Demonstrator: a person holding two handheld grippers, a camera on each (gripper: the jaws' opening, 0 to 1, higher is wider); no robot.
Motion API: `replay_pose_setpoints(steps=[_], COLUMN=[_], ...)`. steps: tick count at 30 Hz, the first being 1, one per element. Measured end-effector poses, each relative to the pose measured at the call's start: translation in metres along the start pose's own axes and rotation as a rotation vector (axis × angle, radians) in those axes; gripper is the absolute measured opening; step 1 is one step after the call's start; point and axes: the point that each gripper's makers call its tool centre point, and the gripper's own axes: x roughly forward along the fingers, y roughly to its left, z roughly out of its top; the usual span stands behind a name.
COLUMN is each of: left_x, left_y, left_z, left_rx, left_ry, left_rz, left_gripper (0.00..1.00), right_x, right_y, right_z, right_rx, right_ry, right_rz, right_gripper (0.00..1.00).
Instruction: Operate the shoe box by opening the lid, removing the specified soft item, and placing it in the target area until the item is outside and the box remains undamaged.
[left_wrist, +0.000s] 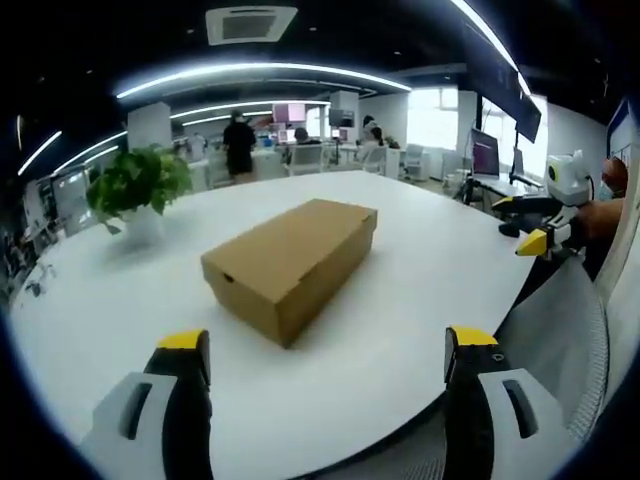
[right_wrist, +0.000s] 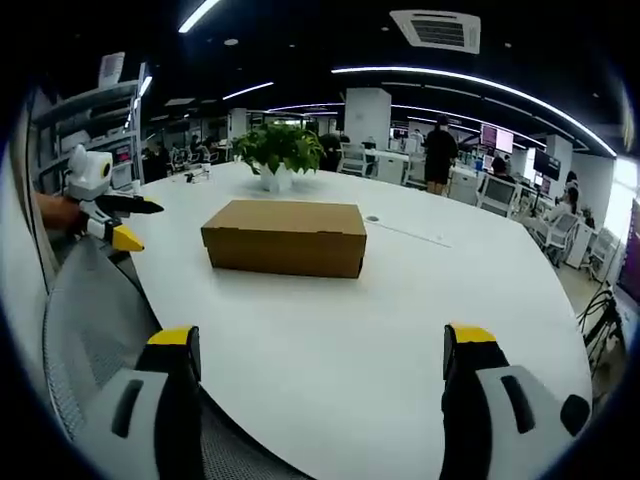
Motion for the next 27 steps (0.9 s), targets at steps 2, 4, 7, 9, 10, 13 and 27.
replay_pose_setpoints(steps=[2,4,7,9,10,13,27], left_x=[0.0002,0.0005,0.0007,0.0010,0.0013,0.0023,0.0052], left_y=[0.0000,0.0002,0.0002,0.0001,-0.0004,-0.0020,-0.0047], left_z=[0.0001,-0.0001,-0.0002,-0.0002,-0.0002,-0.0006,0.0020], left_rx=[-0.001,-0.001,-0.003,-0.005,-0.006,-0.004,0.001], left_ry=[0.000,0.000,0.000,-0.001,-0.001,0.002,0.004], left_rz=[0.001,0.002,0.003,0.004,0.003,-0.001,-0.007], left_gripper=[1.00,1.00,1.00,1.00,1.00,1.00,0.99], right_x=[0.0005,0.0012,0.0015,0.0019,0.0019,0.0012,0.0010], right_y=[-0.0011,-0.0017,-0.0021,-0.0032,-0.0035,-0.0040,-0.0051], right_z=[0.0005,0.0008,0.0013,0.0004,0.0002,0.0007,0.0009], right_rx=[0.001,0.001,0.001,0.002,0.002,0.002,0.010], right_ry=[-0.003,-0.003,-0.004,-0.002,-0.001,-0.002,-0.002], right_rz=[-0.001,-0.002,-0.002,-0.004,-0.004,-0.004,-0.007], right_gripper=[0.96,0.96,0.96,0.96,0.96,0.96,0.96])
